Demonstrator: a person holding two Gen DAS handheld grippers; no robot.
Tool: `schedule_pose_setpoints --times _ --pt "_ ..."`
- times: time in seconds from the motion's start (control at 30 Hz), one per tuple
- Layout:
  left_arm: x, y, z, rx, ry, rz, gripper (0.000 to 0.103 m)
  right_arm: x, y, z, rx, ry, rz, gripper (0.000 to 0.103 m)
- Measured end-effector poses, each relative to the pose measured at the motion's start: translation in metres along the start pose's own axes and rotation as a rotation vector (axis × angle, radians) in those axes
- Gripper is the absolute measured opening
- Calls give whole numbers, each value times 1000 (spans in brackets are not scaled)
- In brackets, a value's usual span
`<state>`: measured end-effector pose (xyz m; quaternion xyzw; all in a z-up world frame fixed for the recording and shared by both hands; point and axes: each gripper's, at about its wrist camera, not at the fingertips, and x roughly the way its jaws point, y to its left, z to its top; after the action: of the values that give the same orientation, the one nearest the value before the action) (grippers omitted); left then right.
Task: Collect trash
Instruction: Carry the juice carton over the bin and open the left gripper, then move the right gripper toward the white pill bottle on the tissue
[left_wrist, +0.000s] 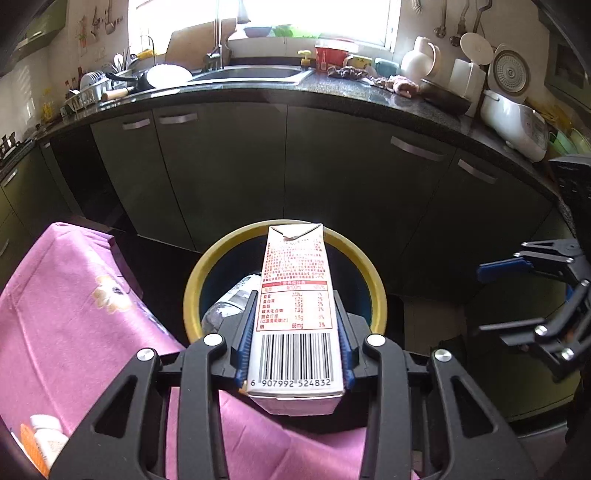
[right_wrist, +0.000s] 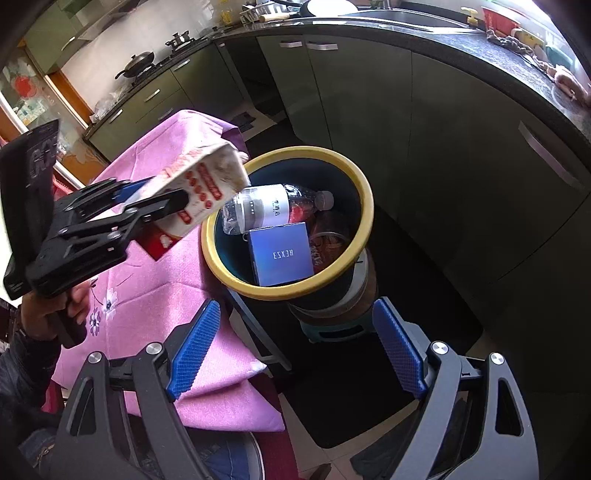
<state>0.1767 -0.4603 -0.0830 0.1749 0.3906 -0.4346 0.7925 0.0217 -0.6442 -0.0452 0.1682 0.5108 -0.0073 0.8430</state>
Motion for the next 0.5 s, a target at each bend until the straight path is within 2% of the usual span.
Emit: schedule_pose_setpoints --times 0.1,0.2,0.27,0.37,0.5 --pt "26 3 2 -28 39 21 44 1 -4 -3 9 3 0 84" --pt "15 10 -10 -76 24 1 59 3 -2 -4 4 9 9 84" --pt "-7 12 -21 -80 -13 10 63 7 3 -2 -2 12 17 84" --pt "-57 16 -43 -89 -115 15 72 12 16 0 -24 15 30 84" --pt "-130 26 -84 -104 -254 85 88 23 43 5 -64 25 71 84"
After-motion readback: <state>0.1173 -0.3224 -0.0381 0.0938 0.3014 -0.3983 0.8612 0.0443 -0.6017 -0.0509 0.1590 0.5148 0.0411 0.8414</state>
